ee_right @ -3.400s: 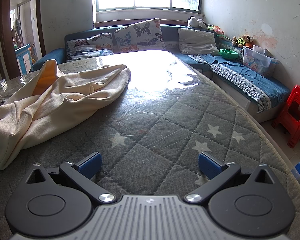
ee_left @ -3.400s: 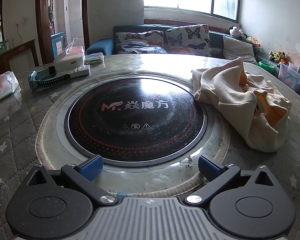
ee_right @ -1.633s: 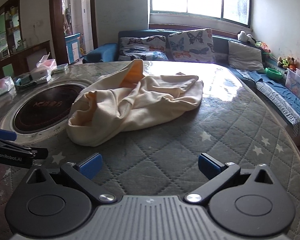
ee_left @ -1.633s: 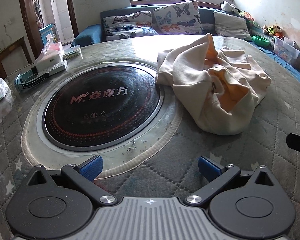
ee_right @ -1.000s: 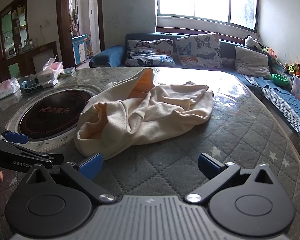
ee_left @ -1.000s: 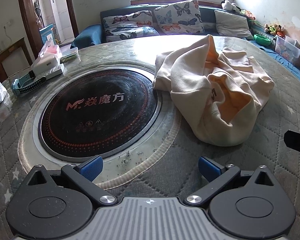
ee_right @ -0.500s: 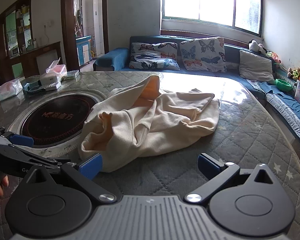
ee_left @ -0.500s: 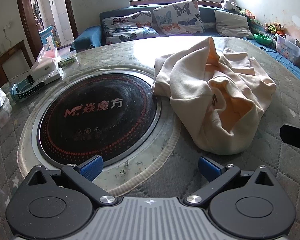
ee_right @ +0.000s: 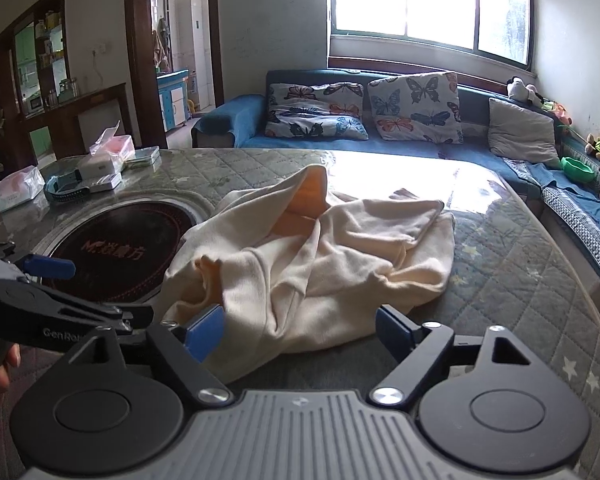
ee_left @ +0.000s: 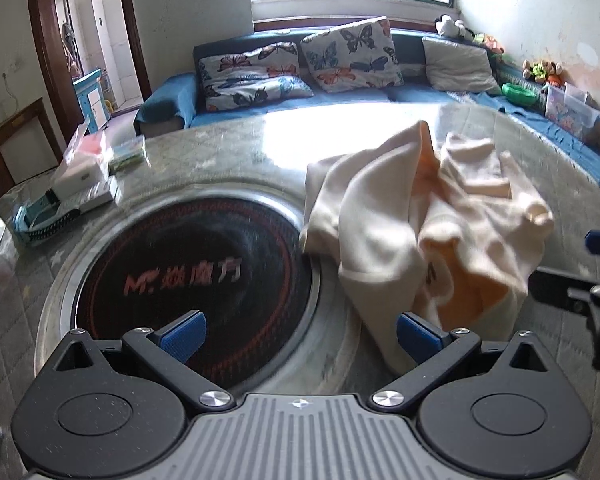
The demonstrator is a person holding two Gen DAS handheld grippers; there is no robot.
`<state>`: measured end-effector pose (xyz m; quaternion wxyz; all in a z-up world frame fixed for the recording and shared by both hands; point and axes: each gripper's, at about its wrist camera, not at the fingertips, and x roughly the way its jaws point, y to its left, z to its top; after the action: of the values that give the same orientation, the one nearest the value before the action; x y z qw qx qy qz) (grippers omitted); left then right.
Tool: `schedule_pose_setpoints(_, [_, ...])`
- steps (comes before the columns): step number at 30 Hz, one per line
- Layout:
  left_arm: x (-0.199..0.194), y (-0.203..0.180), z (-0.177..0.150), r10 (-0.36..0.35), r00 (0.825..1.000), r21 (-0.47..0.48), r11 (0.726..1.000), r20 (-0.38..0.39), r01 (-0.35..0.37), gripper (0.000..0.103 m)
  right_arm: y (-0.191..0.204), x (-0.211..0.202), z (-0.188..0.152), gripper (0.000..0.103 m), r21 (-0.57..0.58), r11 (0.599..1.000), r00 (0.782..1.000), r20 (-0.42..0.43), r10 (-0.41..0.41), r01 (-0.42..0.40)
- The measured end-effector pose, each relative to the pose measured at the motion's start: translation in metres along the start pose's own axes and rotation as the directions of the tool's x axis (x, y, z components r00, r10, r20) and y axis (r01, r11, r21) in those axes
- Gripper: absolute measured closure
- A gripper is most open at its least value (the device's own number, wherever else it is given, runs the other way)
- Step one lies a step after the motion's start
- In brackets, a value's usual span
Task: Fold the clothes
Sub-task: 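Grasp the sweatshirt fabric with the left gripper while the right gripper grasps another edge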
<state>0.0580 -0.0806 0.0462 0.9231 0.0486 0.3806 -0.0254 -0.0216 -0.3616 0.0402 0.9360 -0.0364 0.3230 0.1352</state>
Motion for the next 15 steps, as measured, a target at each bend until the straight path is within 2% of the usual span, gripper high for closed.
schedule_pose_setpoints(6, [0.014,-0.004,0.025,-0.021,1.0,0.032,0.999,0.02,0.021,0.0,-0.01,0.017,0.017,0.033,0.013,1.0,1.0,-0.011,0.01,-0.009])
schedule_pose_setpoints(15, [0.038,-0.025,0.069,-0.098,0.992,0.112,0.99,0.073,0.089,0.0,-0.022,0.043,0.037,0.047,0.029,0.999,0.999,-0.03,0.031,-0.03])
